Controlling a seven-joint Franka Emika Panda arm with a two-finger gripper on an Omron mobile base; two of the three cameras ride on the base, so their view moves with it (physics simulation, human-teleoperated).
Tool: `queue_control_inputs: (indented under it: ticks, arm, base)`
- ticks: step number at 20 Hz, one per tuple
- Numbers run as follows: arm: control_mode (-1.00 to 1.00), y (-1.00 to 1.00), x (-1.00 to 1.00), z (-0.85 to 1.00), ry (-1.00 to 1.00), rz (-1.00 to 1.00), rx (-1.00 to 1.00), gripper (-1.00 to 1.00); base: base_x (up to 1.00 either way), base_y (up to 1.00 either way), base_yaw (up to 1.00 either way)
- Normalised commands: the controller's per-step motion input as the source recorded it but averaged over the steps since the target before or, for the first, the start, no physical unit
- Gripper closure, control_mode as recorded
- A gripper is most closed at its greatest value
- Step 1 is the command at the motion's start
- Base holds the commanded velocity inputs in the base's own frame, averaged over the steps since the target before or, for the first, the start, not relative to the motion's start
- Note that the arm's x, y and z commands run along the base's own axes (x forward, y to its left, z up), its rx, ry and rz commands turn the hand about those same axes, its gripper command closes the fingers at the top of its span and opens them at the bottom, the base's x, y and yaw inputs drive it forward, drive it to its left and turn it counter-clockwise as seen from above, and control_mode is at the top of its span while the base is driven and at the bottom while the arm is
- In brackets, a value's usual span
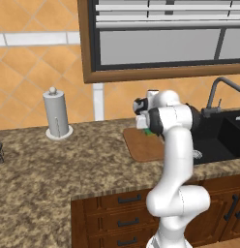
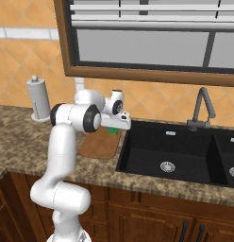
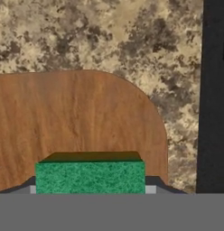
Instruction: Pick up the sponge from the counter and clean the cutting board by briefly scrubbing or pressing down on the cutting board. Once finished, release the sponge.
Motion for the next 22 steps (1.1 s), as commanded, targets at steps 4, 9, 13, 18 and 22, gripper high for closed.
queue_control_inputs:
  ticks: [4,9,13,18,22]
  arm:
    - [-1.0,0.0,-0.49,-0.4,0.0,0.0,0.0,1.0]
    - [-1.0,0.11,-0.5,-0.46,0.0,0.0,0.0,1.0]
    - [-1.0,0.49,-0.53,-0.35,0.0,0.0,0.0,1.0]
    - [-1.0,0.65,-0.65,-0.41,0.0,0.0,0.0,1.0]
    - [-1.0,0.71,-0.53,-0.33,0.0,0.01,0.0,1.0]
  base:
    - [0.0,0.0,0.0]
    - [0.0,0.0,0.0]
    - [0.0,0.0,0.0]
    - [0.0,0.0,0.0]
    - [0.0,0.0,0.0]
